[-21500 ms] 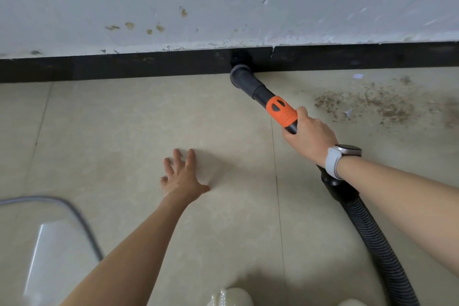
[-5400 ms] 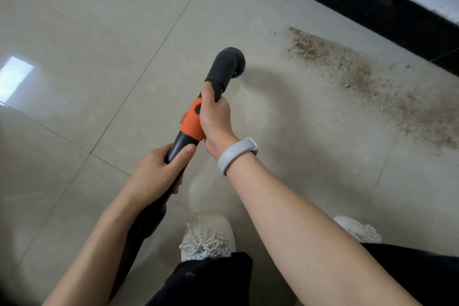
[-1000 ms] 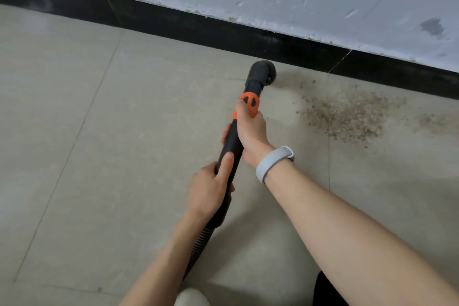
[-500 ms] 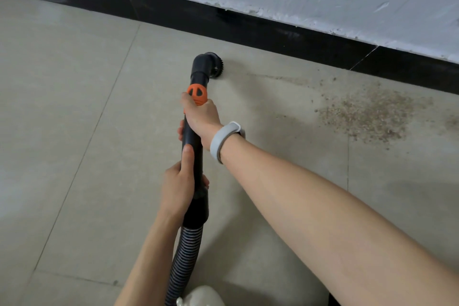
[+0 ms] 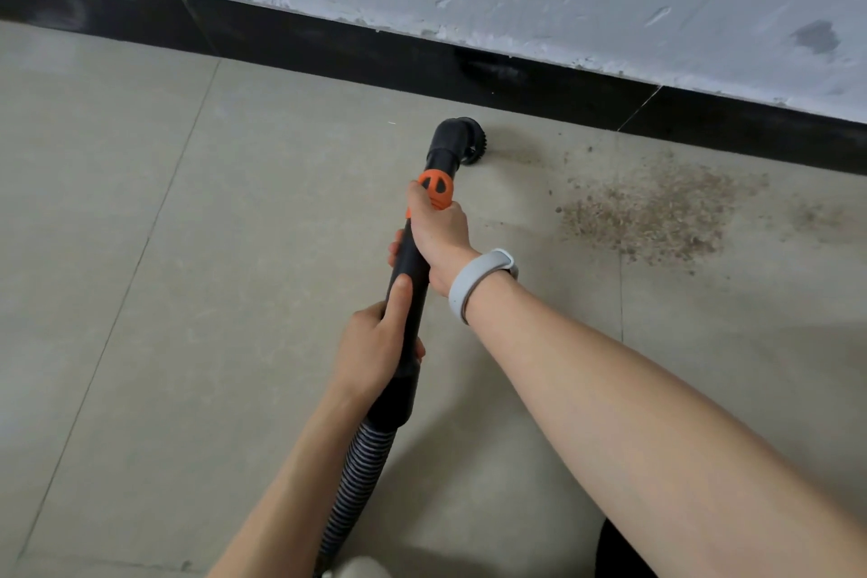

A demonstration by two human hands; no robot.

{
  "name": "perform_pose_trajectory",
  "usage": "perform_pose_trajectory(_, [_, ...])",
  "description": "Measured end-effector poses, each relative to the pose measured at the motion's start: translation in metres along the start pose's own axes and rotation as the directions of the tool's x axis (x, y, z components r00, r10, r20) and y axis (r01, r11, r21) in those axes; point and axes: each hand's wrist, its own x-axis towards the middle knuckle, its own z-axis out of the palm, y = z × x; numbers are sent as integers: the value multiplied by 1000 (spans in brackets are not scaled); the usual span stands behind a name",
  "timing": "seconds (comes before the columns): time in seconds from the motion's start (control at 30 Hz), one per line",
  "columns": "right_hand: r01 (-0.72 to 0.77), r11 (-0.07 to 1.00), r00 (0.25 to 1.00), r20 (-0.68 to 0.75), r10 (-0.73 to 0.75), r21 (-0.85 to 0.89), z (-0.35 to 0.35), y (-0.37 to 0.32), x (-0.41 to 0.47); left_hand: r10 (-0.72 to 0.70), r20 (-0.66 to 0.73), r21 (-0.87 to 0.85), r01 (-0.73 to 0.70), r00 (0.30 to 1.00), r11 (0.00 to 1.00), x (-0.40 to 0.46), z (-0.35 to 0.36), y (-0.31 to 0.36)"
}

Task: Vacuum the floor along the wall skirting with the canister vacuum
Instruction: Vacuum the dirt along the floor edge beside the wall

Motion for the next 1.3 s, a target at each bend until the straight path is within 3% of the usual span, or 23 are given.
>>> perform_pose_trajectory(0.5, [-15,993,992,-125,29,116,-81,-21,12,49,175,126,-72,983,989,13,56,28])
perform_pose_trajectory(0.93, [22,980,990,-141,7,199,-114,-38,39,112,174,307,-162,978,938,47,88,50])
perform_pose_trajectory(1.3, [27,945,978,-206,42,326,-164,-44,48,137,264,396,-237,955,887,49,128,70])
